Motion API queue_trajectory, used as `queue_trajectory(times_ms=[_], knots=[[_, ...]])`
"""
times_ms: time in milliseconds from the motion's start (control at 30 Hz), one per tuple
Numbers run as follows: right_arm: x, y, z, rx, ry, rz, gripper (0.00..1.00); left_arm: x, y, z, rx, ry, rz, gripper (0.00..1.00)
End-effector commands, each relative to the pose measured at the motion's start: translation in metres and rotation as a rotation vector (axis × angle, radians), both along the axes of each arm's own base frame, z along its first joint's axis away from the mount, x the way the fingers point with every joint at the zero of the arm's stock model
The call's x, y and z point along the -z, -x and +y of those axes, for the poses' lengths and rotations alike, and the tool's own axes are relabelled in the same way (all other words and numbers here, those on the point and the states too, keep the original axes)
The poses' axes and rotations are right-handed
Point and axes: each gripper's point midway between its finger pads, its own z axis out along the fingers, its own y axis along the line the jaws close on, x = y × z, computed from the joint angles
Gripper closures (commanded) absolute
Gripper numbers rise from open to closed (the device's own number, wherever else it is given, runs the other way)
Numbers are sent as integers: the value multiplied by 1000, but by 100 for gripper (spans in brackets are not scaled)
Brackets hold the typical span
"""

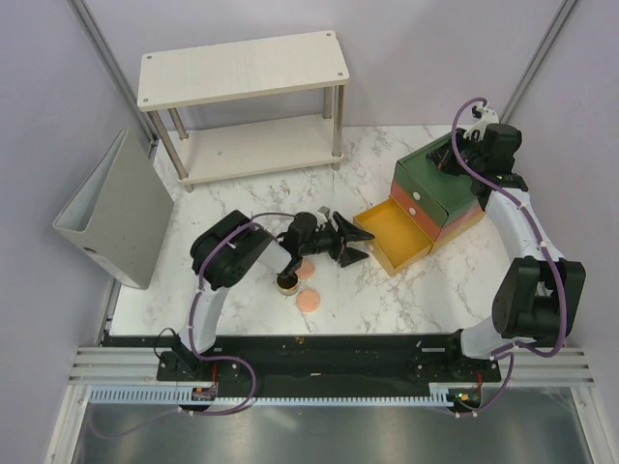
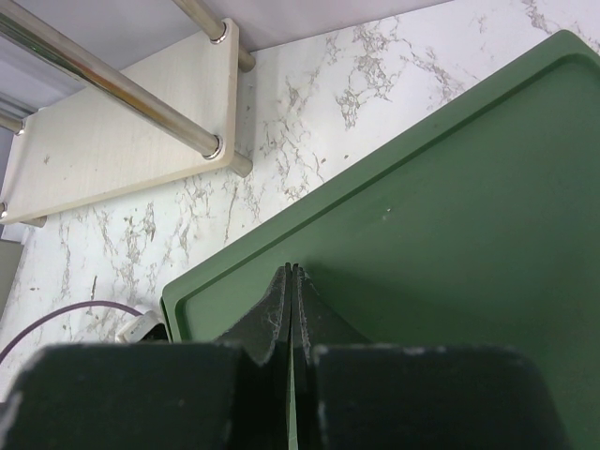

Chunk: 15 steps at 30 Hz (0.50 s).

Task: Organize the makeup

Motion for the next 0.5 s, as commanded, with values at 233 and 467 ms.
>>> queue_trajectory(times_ms=[233,467], knots=[[147,98,4,-9,9,619,100,-70,-13,31,112,-192,-367,25],[149,98,5,-13,5,620,100,-97,-18,77,282,-652,-640,22]])
